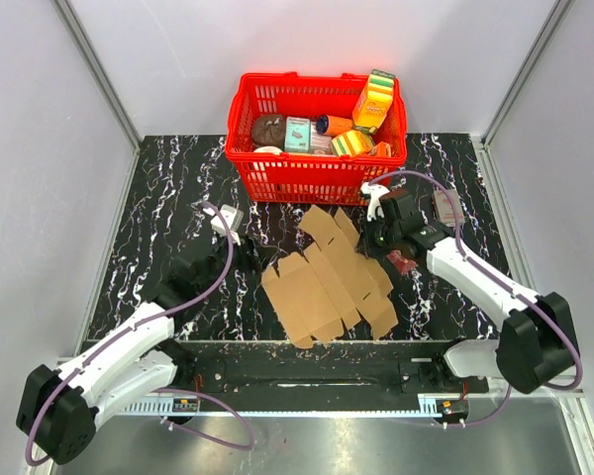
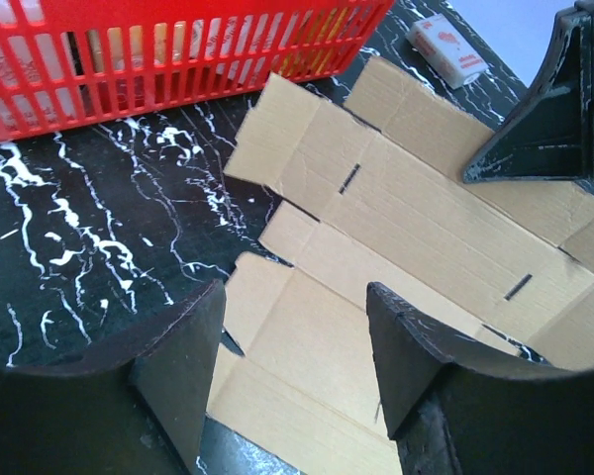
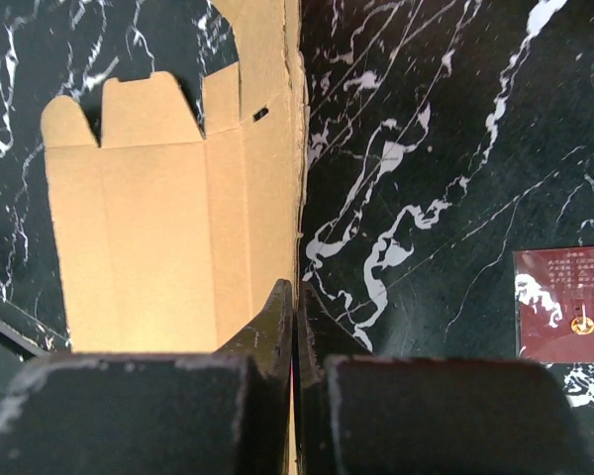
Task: Fold the paper box
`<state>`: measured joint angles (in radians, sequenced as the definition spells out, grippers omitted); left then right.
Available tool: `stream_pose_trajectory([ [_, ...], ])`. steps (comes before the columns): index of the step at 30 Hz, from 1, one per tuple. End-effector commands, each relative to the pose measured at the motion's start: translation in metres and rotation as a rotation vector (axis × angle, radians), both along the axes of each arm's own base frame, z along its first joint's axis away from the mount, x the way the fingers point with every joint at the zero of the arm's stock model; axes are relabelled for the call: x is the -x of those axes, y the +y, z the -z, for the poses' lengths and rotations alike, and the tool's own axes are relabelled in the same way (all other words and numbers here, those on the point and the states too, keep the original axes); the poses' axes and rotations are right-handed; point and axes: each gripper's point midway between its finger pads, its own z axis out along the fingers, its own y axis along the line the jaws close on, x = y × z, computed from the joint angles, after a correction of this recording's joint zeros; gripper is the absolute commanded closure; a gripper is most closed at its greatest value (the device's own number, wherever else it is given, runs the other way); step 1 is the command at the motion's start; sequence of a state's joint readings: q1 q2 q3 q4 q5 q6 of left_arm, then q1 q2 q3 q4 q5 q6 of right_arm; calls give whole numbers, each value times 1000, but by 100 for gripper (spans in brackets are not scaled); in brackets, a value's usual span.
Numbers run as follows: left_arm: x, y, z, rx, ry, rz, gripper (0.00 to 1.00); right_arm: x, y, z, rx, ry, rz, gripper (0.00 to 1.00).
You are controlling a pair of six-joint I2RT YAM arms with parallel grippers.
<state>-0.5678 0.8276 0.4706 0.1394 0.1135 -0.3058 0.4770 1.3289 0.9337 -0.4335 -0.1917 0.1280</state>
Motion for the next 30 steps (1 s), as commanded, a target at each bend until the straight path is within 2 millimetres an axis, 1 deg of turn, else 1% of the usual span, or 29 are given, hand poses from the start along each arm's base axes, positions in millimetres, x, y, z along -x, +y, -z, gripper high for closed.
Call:
stream_pose_trajectory([
  [1, -2, -21, -31, 88, -84, 90, 37, -18, 3, -36, -93, -164, 75, 100],
  [3, -2, -29, -35, 95, -81, 128, 37, -16, -1, -39, -124, -188, 119, 100],
  [4, -3, -32, -35, 93, -80, 139, 37, -19, -1, -44, -144, -216, 134, 100],
  [5, -3, -34, -32, 83, -65, 156, 38, -19, -3, -45, -149, -225, 147, 100],
  [6, -3, -36, -36, 85, -71, 165, 38, -17, -4, -45, -150, -230, 150, 100],
  [8, -2, -39, -38, 84, -71, 184, 38, -16, -5, -46, -147, -236, 139, 100],
  [9, -1, -41, -43, 94, -77, 194, 38, -16, -5, -46, -144, -233, 136, 100],
  [11, 1, -42, -52, 111, -96, 206, 38, -14, -4, -44, -141, -223, 127, 100],
  [13, 2, -41, -58, 121, -111, 205, 38, -16, -8, -42, -128, -217, 157, 100],
  [16, 5, -38, -66, 132, -129, 194, 38, -19, -18, -37, -86, -221, 205, 100],
  [17, 6, -35, -68, 132, -134, 187, 38, -22, -25, -36, -58, -233, 237, 100],
  [19, 6, -32, -69, 133, -136, 175, 38, -21, -29, -35, -45, -238, 250, 100],
  [22, 8, -28, -72, 135, -140, 161, 42, -15, -24, -37, -65, -246, 197, 100],
  [23, 9, -27, -74, 139, -142, 157, 44, -10, -16, -36, -92, -231, 147, 100],
  [26, 11, -26, -78, 152, -144, 159, 46, -3, -5, -38, -129, -218, 71, 100],
  [30, 14, -23, -84, 144, -160, 163, 48, -1, -1, -41, -144, -205, 58, 100],
])
